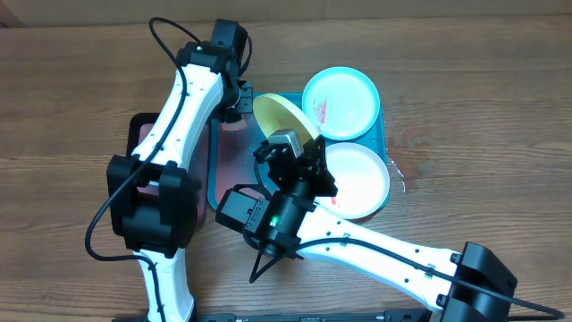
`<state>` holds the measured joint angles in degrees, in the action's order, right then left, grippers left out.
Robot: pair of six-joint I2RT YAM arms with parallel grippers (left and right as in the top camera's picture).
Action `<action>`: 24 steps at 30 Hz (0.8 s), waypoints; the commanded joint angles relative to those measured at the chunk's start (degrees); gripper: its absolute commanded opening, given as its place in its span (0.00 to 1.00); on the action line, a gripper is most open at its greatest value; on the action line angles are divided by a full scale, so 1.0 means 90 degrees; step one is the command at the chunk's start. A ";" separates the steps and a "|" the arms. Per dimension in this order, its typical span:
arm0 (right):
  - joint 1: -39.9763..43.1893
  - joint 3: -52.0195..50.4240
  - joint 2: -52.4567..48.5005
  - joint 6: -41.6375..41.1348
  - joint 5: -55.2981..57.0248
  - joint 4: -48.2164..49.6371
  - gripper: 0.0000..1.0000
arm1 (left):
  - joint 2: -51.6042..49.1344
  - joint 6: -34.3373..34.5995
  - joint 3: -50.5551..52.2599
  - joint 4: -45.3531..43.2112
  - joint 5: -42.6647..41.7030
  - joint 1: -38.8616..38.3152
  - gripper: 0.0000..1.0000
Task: Clean dirty plates on tray and stack at the side
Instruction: 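Lift the yellow plate with the right gripper and tilt it up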
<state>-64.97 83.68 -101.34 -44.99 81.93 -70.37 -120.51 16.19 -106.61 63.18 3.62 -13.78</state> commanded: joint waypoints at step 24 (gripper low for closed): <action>0.2072 0.0129 0.0134 -0.0301 -0.4607 0.0318 0.04 | -0.0029 0.0066 0.0061 0.0041 -0.0267 -0.0015 0.04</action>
<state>-51.66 83.68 -101.34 -51.68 57.23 -69.25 -120.51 16.19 -106.45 63.26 2.74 -13.78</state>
